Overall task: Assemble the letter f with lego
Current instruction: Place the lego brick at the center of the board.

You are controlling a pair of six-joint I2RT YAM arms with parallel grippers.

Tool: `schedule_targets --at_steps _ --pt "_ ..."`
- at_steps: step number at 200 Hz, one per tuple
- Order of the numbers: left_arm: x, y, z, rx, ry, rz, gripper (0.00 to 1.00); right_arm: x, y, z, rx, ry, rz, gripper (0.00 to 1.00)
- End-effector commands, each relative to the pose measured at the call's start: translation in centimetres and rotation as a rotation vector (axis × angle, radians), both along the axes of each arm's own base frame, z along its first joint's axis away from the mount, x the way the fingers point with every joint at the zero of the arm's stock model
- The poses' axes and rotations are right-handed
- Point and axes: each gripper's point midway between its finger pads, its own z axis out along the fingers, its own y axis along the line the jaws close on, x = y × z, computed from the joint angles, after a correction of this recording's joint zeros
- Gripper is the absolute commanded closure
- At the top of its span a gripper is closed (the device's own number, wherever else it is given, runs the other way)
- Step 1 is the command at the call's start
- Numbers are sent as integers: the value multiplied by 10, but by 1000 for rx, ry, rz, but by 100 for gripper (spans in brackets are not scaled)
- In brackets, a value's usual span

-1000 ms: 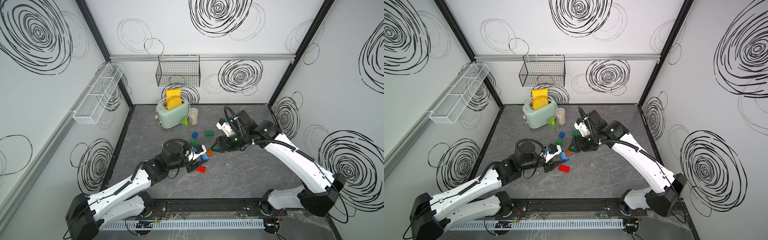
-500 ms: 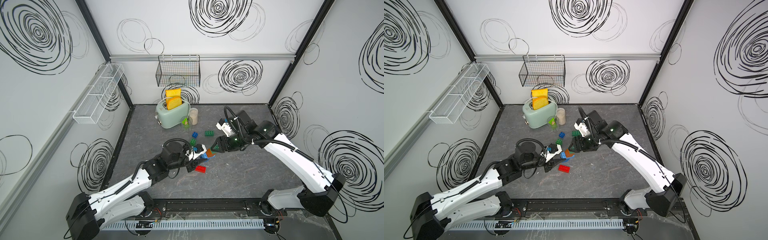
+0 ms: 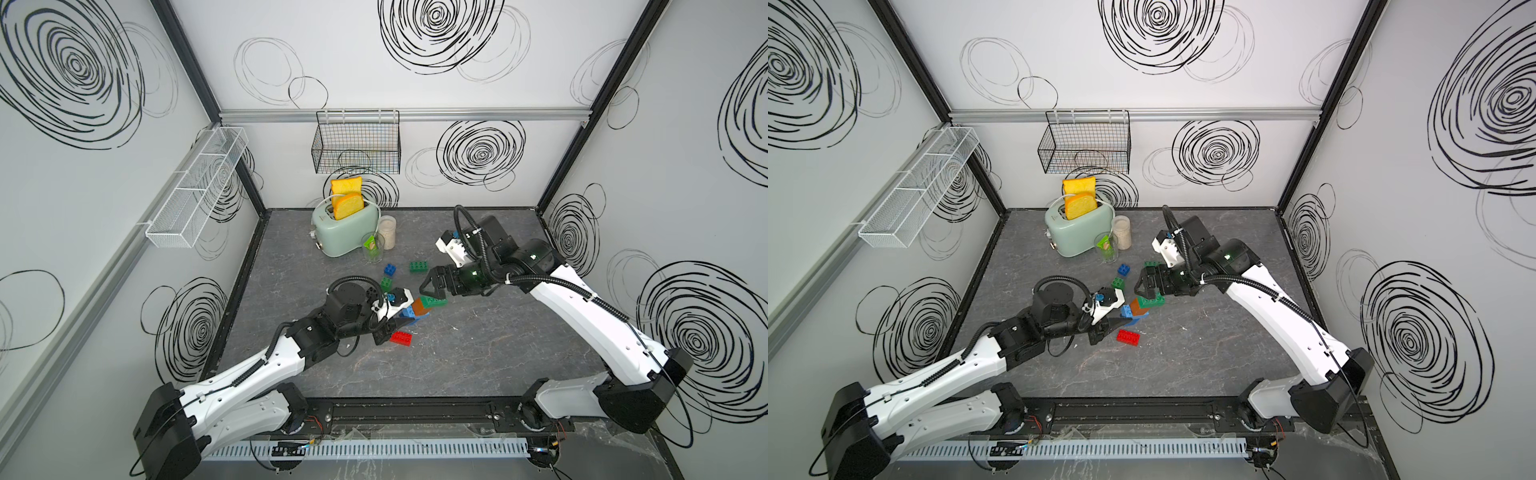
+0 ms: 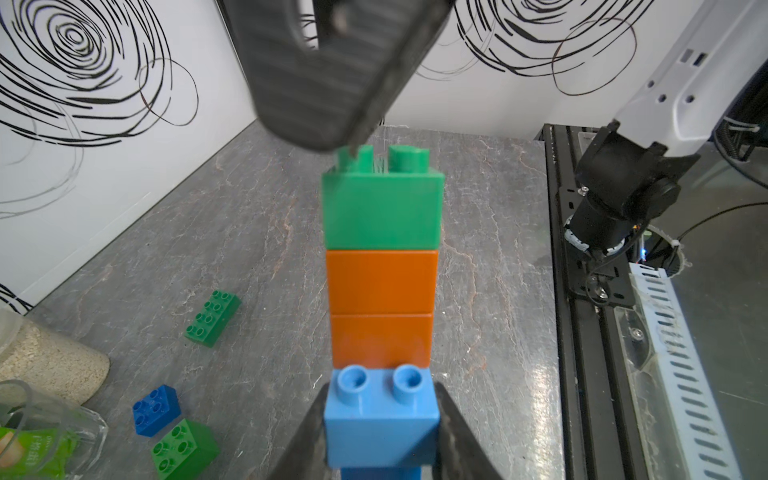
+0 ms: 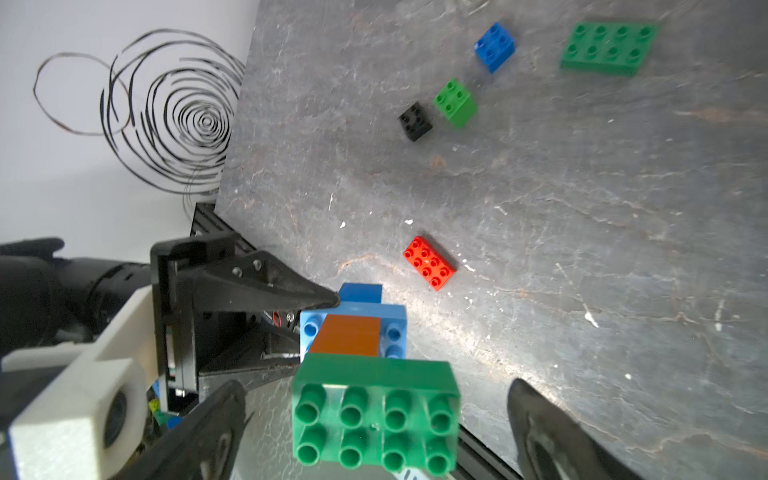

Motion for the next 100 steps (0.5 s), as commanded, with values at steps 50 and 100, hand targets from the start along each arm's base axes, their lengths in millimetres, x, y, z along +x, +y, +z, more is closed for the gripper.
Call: schedule_targets --at_steps 50,100 --pt "25 -75 26 -240 461 -16 70 88 -132 59 -113 -272 -495 1" --pt "53 -165 2 -383 817 91 70 85 -165 44 -166 -257 -602 1"
